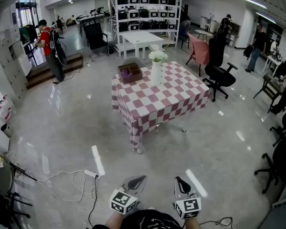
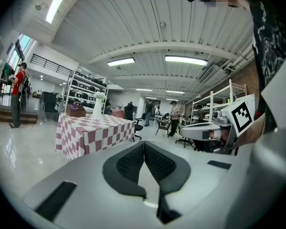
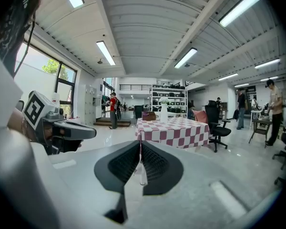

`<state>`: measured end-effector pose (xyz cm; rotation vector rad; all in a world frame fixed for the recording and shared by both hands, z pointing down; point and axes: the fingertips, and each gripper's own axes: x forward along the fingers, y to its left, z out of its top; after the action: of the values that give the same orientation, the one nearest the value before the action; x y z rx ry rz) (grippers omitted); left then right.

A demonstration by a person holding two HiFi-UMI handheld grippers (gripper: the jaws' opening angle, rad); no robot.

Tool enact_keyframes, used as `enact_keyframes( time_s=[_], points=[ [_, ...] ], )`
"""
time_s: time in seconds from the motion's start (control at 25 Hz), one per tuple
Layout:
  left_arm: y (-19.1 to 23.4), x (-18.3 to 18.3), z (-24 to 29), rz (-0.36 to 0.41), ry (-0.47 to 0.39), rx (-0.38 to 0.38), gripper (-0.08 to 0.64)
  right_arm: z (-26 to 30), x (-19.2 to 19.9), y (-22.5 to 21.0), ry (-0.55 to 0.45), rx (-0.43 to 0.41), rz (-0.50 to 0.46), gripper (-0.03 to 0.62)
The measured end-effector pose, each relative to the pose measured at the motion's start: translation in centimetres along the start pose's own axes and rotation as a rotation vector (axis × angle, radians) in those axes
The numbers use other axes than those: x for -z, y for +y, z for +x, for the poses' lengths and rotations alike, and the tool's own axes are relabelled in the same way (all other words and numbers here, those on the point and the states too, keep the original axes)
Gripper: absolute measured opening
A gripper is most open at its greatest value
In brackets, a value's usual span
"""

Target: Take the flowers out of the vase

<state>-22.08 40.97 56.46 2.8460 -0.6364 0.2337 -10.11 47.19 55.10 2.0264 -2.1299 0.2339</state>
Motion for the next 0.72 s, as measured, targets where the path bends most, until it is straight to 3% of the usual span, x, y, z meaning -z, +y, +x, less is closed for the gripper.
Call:
enact_keyframes(
  time_s=[0.36,0.72],
  points=[
    [1.4,0.0,2.1,0.02,0.03,0.008,0.012,1.8,-0.5,-1.8,-0.011,0.021,-0.024,0.011],
    [5.5,-1.3,5.3,0.034,0.029,0.025,0.012,6.6,-1.4,-2.9,0.015,0.032,-0.028,0.009]
  ],
)
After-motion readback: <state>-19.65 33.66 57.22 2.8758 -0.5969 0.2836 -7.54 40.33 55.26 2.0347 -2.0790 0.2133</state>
